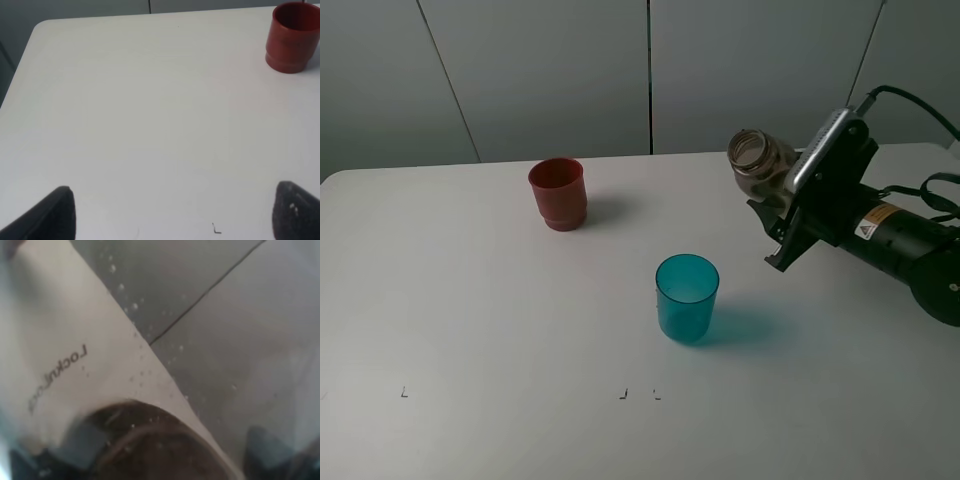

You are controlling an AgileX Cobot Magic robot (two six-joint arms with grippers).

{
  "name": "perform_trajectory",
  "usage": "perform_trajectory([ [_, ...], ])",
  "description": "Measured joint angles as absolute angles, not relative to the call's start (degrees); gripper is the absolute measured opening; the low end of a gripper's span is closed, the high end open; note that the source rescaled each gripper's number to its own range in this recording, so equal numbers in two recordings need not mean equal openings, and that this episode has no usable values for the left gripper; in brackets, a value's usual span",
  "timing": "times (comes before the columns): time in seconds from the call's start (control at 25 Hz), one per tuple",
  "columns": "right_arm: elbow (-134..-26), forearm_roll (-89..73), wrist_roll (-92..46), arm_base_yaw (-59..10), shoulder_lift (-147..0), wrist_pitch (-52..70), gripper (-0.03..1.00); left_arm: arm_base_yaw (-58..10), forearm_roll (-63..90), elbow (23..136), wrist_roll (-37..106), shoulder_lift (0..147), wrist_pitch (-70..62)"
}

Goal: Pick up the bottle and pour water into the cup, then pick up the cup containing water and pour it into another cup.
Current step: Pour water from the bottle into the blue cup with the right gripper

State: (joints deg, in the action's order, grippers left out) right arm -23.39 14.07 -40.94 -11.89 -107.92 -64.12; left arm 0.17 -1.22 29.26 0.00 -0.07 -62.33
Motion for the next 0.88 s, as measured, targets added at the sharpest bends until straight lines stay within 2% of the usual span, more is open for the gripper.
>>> perform_trajectory([
  [0.24, -24.38, 14.43, -44.14, -11.89, -107.92, -60.19, 0.00, 0.17, -1.22, 29.26, 0.00, -0.07, -62.33],
  [0.88, -24.38, 14.36, -58.47, -11.89, -107.92, -59.69, 0.00, 0.17, -1.22, 29.26, 0.00, -0.07, -62.33],
])
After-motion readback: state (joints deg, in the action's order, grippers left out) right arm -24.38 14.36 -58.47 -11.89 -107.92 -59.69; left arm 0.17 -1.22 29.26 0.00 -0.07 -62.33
